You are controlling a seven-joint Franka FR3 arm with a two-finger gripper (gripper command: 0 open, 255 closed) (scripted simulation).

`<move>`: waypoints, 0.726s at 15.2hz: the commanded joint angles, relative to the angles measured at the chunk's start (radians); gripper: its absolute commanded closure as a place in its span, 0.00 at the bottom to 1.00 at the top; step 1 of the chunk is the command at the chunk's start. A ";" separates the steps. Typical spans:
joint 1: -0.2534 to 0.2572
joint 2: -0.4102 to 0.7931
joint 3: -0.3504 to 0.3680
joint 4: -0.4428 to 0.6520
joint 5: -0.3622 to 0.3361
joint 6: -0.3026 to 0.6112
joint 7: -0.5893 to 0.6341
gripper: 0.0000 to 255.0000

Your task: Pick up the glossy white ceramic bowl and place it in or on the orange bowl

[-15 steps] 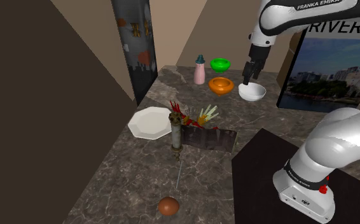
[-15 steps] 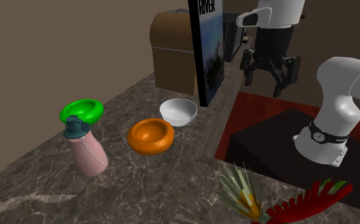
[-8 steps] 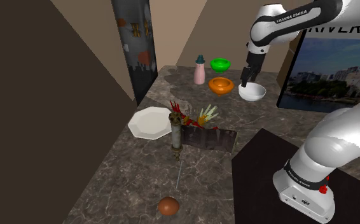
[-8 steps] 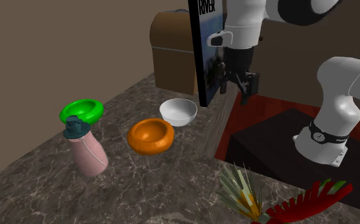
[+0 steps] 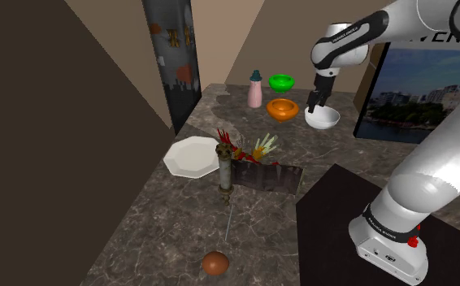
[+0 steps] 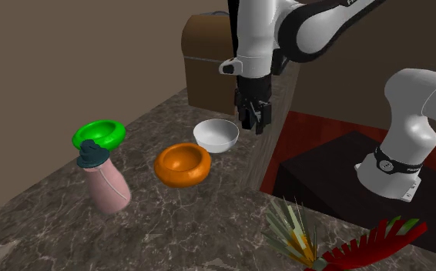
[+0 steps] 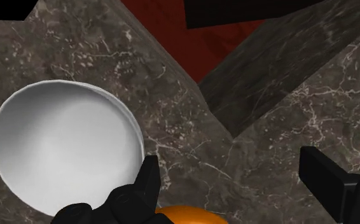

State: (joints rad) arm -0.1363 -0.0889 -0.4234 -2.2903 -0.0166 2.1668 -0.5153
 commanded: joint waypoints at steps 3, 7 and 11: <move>-0.021 0.150 -0.030 0.084 0.066 0.059 -0.082 0.00; -0.063 0.306 -0.038 0.191 0.146 0.096 -0.166 0.00; -0.072 0.340 -0.031 0.184 0.167 0.133 -0.182 0.00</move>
State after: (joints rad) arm -0.2051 0.2390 -0.4562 -2.1039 0.1427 2.2861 -0.6910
